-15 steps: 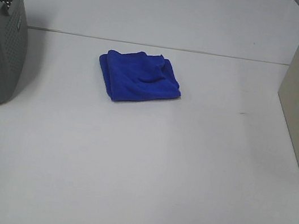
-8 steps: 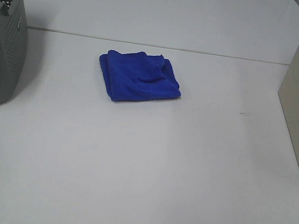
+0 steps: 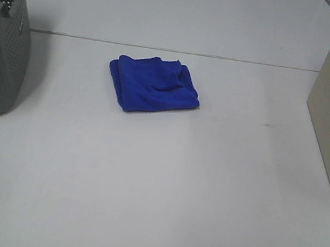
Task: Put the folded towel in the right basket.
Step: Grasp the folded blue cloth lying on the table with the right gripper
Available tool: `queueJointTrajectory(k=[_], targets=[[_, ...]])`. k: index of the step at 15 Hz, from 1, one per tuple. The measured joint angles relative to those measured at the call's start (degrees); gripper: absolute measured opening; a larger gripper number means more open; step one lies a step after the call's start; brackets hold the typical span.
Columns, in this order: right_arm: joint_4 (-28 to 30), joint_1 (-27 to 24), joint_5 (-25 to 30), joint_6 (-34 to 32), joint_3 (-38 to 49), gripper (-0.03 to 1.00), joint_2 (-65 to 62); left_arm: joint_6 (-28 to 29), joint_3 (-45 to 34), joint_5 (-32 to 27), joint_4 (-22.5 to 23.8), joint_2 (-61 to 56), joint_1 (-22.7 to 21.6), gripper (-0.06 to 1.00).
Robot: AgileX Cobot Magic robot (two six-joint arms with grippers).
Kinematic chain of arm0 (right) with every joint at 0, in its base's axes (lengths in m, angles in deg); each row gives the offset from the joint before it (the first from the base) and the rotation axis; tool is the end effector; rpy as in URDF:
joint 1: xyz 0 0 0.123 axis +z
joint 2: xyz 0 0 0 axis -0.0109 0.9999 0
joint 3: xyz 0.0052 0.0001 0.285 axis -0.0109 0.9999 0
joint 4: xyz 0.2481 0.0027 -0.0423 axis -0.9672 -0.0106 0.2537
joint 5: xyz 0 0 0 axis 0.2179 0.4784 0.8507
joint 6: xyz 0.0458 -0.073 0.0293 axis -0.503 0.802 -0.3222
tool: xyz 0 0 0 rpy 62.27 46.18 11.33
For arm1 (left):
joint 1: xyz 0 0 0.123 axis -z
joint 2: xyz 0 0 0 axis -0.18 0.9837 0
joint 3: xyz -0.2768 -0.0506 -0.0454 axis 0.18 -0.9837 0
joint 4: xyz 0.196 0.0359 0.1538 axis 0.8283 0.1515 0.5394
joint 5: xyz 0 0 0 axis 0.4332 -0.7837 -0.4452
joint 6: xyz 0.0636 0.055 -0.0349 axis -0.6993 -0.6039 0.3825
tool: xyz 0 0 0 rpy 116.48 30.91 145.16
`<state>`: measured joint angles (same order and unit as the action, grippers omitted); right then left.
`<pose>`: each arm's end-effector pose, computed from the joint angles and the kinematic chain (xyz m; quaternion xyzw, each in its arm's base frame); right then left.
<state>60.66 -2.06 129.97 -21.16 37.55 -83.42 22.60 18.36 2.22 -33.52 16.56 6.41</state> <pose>-0.0023 0.0014 0.2610 -0.0082 0.8752 -0.0084 0.4837 -0.0062 -0.0026 0.2802 0.0070 0.8464 0.0267 0.5319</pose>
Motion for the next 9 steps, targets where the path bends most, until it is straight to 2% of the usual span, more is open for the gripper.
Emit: queueJointTrajectory(k=[9], targets=[[0.00,0.00,0.00,0.00,0.00,0.96,0.00,0.00,0.00,0.00,0.00,0.00,0.00,0.99]])
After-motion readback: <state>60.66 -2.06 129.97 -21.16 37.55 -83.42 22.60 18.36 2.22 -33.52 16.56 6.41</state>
